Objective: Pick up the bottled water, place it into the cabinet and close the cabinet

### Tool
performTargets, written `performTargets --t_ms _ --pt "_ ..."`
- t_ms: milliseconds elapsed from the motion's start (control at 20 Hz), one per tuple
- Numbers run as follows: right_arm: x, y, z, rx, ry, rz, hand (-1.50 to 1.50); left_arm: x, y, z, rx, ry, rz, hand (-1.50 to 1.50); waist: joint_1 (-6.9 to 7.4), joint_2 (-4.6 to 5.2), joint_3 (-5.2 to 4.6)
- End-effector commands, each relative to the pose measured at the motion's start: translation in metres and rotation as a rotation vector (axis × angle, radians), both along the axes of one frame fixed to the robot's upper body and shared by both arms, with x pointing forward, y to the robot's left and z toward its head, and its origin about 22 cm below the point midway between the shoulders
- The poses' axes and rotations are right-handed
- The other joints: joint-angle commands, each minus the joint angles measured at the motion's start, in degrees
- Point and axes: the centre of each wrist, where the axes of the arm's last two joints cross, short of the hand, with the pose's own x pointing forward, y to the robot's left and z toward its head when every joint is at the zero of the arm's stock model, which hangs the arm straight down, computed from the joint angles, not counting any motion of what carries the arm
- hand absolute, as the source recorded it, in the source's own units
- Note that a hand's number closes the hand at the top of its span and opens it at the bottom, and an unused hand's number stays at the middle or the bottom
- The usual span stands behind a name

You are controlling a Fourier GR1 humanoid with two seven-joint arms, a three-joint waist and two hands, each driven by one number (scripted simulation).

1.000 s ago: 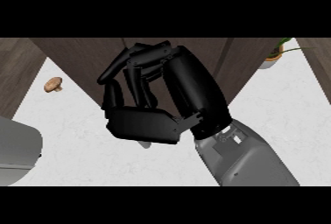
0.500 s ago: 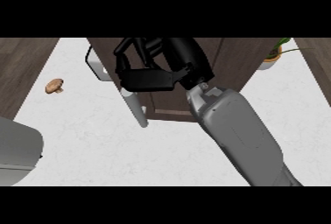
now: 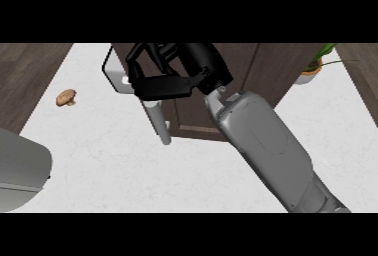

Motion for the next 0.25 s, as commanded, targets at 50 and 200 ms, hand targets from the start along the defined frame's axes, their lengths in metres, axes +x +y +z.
performTargets --t_ms 50,200 --pt "0.042 -0.038 -0.027 -0.036 0.112 -0.198 1.5 0.01 -0.006 -0.001 -0.001 -0.016 -0.018 1.5 0.0 3.28 0.3" --pt "0.045 -0.036 -0.026 -0.032 0.109 -0.209 1.5 0.009 -0.005 0.007 0.005 -0.019 -0.034 1.5 0.57 3.1 0.34"
